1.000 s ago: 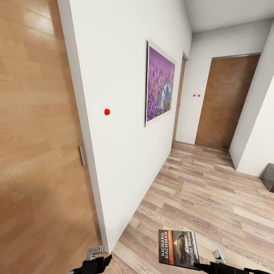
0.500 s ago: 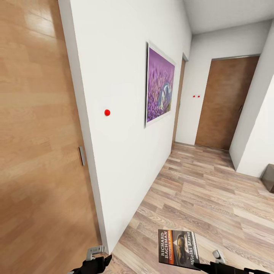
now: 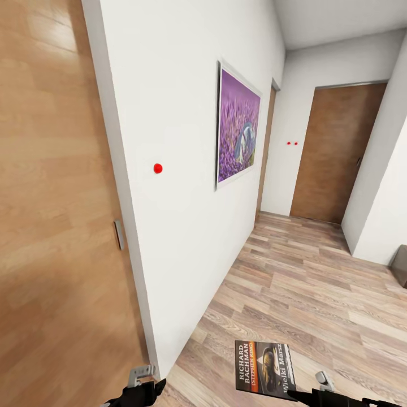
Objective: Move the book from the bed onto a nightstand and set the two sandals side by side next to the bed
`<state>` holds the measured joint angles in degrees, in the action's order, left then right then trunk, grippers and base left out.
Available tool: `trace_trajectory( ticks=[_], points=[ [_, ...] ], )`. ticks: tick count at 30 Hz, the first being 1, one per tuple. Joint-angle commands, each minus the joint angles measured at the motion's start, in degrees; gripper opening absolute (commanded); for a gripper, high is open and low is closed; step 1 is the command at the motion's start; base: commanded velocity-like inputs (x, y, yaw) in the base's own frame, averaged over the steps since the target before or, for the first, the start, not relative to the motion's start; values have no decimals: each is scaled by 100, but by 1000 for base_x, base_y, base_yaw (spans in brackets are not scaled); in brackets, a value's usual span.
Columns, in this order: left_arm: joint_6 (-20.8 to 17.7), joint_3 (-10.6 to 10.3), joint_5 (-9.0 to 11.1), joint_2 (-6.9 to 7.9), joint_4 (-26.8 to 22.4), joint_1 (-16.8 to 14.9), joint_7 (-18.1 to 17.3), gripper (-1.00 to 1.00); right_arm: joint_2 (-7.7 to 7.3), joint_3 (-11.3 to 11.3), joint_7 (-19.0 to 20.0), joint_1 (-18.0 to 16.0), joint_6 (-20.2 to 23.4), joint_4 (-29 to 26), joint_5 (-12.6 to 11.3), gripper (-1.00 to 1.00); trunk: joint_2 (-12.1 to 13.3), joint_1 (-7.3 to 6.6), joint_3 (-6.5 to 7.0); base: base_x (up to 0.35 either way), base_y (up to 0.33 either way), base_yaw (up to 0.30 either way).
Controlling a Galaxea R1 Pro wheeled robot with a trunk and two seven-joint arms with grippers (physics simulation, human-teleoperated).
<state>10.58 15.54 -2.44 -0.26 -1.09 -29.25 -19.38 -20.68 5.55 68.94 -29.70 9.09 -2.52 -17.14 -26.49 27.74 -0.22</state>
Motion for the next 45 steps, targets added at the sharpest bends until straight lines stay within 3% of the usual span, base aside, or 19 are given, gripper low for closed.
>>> trace_trajectory(
  ticks=[1,4,7,8,10,14,23,39,45],
  points=[
    [4,38,-34,0,4,-1,-11,100,-1,42,14,-1,59,-3,-61,-100,-4,2,-2,7,0,0],
    [-8,35,-203,1,4,26,-5,100,1,42,19,-1,64,-3,-61,-100,-4,2,-2,3,0,0],
    [-11,23,-537,0,4,250,1,100,1,42,16,-1,65,-3,-61,-100,-4,2,-2,0,0,0],
    [-10,17,-796,0,4,438,3,100,-1,42,15,-1,66,-3,-61,-100,-4,2,-2,0,0,0],
    [-3,13,-1119,0,4,643,3,100,-2,42,15,-1,65,-3,-61,-100,-4,2,-2,0,0,0],
    [11,11,-1429,0,4,830,4,100,-1,42,4,-1,59,-3,-61,-100,-4,2,-2,0,0,0],
    [30,19,-1487,0,-3,868,6,100,0,42,5,1,50,-3,-61,-100,-4,2,-2,15,0,-2],
    [32,24,-1472,0,-5,869,13,100,1,42,6,0,49,-3,-61,-100,-4,2,-2,212,0,-3],
    [32,28,-1468,0,-5,869,12,100,-5,42,6,1,49,-3,-61,-100,-4,2,-2,6,0,-195]
  ],
)
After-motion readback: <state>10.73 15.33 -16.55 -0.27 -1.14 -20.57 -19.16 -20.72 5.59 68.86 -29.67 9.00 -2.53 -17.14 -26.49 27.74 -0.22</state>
